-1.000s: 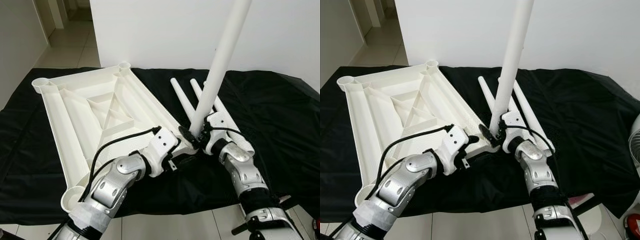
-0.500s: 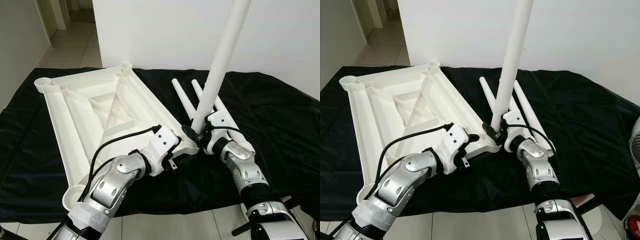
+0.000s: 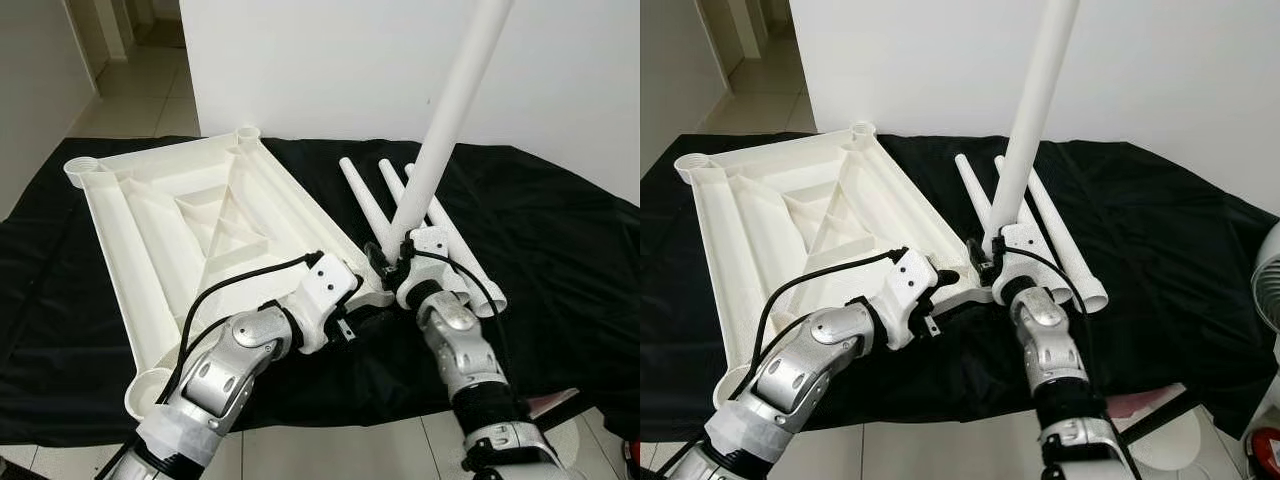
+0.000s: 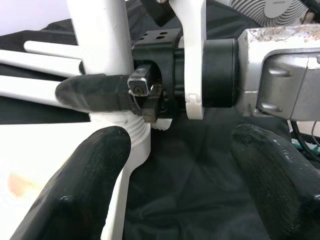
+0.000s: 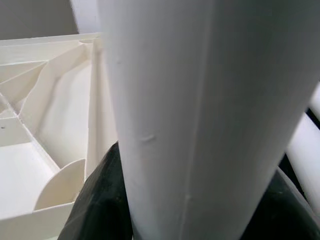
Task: Building children table
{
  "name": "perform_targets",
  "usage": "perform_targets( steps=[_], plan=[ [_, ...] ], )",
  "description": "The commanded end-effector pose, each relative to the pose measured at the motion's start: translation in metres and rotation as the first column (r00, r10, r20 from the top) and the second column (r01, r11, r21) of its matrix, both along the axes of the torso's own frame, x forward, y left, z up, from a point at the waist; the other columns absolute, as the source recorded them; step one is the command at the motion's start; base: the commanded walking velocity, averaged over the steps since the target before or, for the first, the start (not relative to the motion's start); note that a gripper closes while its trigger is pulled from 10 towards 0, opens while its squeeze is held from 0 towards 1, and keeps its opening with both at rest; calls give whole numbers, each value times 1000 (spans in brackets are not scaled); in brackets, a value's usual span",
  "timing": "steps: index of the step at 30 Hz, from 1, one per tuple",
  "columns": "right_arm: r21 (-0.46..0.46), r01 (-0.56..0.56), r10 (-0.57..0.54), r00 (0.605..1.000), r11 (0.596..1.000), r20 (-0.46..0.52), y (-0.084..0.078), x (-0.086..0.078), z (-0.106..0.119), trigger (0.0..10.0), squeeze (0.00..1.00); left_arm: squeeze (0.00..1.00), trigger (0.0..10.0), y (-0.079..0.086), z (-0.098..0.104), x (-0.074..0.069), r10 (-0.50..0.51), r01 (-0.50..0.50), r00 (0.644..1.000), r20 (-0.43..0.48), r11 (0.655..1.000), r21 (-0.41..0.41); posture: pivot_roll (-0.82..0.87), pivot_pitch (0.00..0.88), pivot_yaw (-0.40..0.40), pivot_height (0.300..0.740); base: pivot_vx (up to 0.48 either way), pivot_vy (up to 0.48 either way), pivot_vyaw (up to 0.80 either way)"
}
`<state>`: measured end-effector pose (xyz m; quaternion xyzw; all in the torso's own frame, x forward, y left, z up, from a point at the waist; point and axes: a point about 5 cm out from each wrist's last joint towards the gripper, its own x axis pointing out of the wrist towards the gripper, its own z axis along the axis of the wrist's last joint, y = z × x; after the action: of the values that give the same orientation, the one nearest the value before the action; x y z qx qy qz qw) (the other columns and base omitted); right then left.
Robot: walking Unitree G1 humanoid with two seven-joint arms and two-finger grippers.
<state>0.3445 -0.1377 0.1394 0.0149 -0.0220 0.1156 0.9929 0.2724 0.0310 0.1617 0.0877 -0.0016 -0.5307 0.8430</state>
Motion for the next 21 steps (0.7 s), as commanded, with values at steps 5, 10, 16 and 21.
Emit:
perform_targets(
  steps=[5,10,16,21],
  plan=[
    [55,179,-175,982,982,-65,13,-16,-16,10000,0,0,10000,-4,-3,-5,-41,41,999,-19,999,2,33,32,-51,740,0,0,0],
    [61,156,-155,988,986,-14,30,-20,-6,10000,0,0,10000,-6,-2,-5,-49,49,999,-18,999,0,28,24,-51,740,0,0,0],
    [62,157,-157,988,986,-10,20,-16,-2,10000,1000,0,10000,-7,-3,-6,-55,55,998,-16,999,2,31,15,-56,740,0,0,0],
    [77,150,-150,989,986,-3,17,-16,1,10000,1000,0,10000,-7,-3,-6,-53,53,998,-17,999,1,34,12,-58,740,0,0,0]
  ],
)
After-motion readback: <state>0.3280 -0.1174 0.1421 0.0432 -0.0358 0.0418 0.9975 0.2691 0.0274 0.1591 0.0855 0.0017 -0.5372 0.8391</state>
